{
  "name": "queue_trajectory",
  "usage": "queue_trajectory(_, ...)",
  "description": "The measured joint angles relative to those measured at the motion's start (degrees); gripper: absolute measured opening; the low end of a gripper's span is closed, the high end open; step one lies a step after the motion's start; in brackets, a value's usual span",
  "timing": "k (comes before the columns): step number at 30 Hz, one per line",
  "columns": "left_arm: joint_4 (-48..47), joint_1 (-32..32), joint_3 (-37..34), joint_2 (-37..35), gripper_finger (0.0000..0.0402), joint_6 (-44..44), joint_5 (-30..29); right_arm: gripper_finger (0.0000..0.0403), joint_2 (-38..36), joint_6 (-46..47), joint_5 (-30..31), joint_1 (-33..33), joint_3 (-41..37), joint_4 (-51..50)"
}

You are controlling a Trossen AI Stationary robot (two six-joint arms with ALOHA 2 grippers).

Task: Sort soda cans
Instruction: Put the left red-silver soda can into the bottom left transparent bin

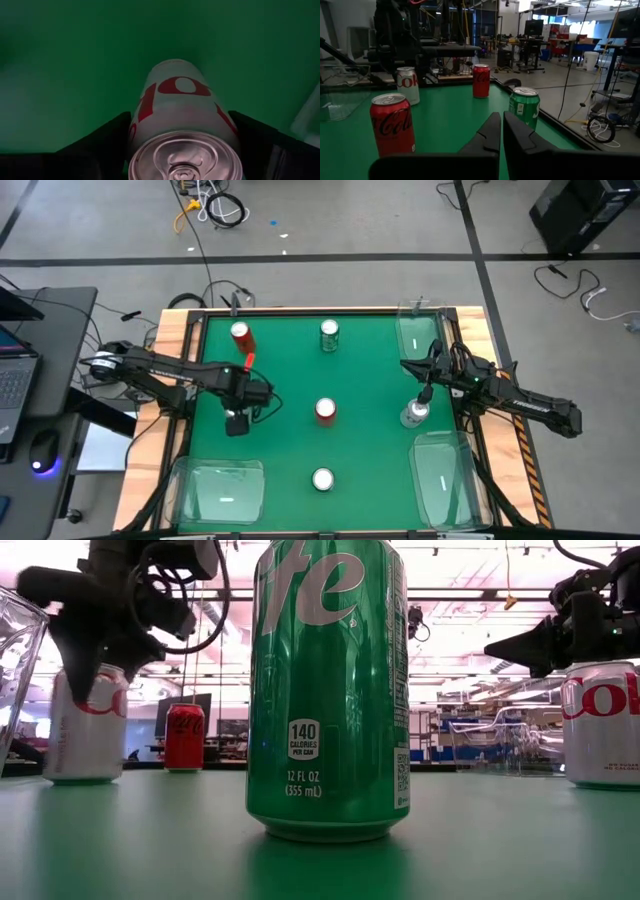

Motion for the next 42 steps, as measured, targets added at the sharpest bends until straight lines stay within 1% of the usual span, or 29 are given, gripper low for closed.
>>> queue_trajectory(3,-6.06,-0.03,2.14,0.11,0.0293,-0.04,-0.09,0.0009,0.0,0.0,0.0,-0.01,-0.01,0.0)
queue_trajectory(9,-13.87,-1.75,12.56,-0.01,0.0293,-1.82,-2.15,0.0009,0.0,0.01,0.0,0.01,0.0,-0.02)
queue_trajectory(12,-14.68,-3.79,17.69,-0.3,0.0293,-5.18,-1.68,0.0009,0.0,0.02,0.0,0.01,-0.01,-0.02)
queue_trajectory(15,-17.56,-6.67,22.35,-0.5,0.0293,-10.43,1.26,0.0009,0.0,0.0,0.0,0.0,0.0,-0.02)
queue_trajectory(20,-20.03,-13.63,28.73,-0.5,0.0293,-22.24,5.54,0.0009,-0.02,0.02,0.0,0.01,-0.01,-0.02)
queue_trajectory(24,-19.61,-20.61,31.63,-0.5,0.0293,-33.48,6.41,0.0009,0.0,0.02,0.0,0.01,-0.01,-0.02)
queue_trajectory(35,-19.13,-40.65,31.7,0.43,0.0293,-68.97,5.99,0.0009,-0.02,0.0,0.0,0.01,-0.01,-0.02)
queue_trajectory(39,-18.65,-46.53,31.68,2.57,0.0293,-79.53,4.66,0.0009,-0.01,0.02,-0.01,0.0,-0.01,-0.04)
queue_trajectory(42,-18.74,-49.46,31.68,5.43,0.0293,-85.42,4.32,0.0009,-0.02,0.0,0.0,0.01,-0.01,-0.04)
